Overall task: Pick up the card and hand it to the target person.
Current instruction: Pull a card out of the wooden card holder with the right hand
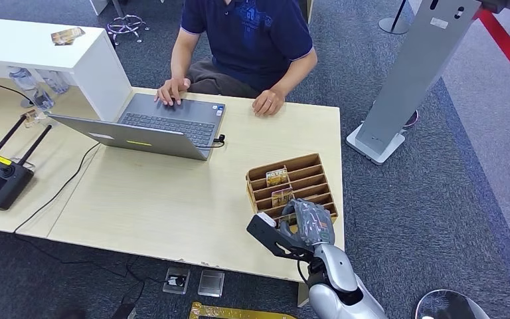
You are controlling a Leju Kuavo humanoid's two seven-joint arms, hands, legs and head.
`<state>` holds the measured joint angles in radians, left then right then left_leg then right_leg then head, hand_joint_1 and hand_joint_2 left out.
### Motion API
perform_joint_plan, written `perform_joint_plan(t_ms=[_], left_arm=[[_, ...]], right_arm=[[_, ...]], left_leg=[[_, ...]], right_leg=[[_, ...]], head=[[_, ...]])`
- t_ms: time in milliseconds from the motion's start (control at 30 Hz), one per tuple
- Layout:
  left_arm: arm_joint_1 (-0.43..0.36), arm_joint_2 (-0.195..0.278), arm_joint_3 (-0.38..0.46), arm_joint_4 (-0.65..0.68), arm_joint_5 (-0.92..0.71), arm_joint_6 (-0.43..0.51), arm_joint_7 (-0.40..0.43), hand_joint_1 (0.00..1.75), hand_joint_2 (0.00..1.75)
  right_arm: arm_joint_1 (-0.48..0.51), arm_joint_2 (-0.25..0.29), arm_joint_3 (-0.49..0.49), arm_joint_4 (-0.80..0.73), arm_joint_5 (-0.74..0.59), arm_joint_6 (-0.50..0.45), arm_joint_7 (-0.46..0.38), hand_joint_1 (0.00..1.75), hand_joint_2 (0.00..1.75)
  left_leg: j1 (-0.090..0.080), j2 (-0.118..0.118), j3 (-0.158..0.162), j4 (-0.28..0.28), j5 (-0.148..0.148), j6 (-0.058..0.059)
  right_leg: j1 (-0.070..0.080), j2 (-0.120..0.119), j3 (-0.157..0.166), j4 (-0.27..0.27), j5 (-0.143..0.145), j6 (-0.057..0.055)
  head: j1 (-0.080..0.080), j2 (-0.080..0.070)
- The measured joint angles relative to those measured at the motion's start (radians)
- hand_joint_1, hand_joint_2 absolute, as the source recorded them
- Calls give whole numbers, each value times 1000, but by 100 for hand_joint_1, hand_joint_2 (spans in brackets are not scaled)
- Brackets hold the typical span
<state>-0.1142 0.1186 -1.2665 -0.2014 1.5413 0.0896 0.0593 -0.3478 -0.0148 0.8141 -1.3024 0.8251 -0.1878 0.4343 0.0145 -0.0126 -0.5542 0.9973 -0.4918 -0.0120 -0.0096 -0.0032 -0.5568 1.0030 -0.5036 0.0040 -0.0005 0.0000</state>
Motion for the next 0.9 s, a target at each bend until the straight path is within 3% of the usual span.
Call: perform_joint_plan(t_ms=[433,567,633,900], left_arm=[[0,0,0,0,0,0,0,0,0],[0,0,0,0,0,0,0,0,0],[0,0,0,0,0,0,0,0,0],[0,0,-4,0,-12,5,3,0,0]], right_arm=[[2,-3,-1,0,10,2,6,132,175],[2,-8,-3,-3,10,2,6,164,175],[2,-9,-4,-5,10,3,5,171,175],[2,-10,-4,-8,12,6,-2,171,175]], left_leg=[[0,0,0,0,0,0],[0,0,0,0,0,0],[0,0,0,0,0,0],[0,0,0,0,0,0]], right_leg=[[0,0,0,0,0,0],[0,0,0,0,0,0],[0,0,0,0,0,0],[0,0,0,0,0,0]], head=[[0,0],[0,0],[0,0],[0,0]])
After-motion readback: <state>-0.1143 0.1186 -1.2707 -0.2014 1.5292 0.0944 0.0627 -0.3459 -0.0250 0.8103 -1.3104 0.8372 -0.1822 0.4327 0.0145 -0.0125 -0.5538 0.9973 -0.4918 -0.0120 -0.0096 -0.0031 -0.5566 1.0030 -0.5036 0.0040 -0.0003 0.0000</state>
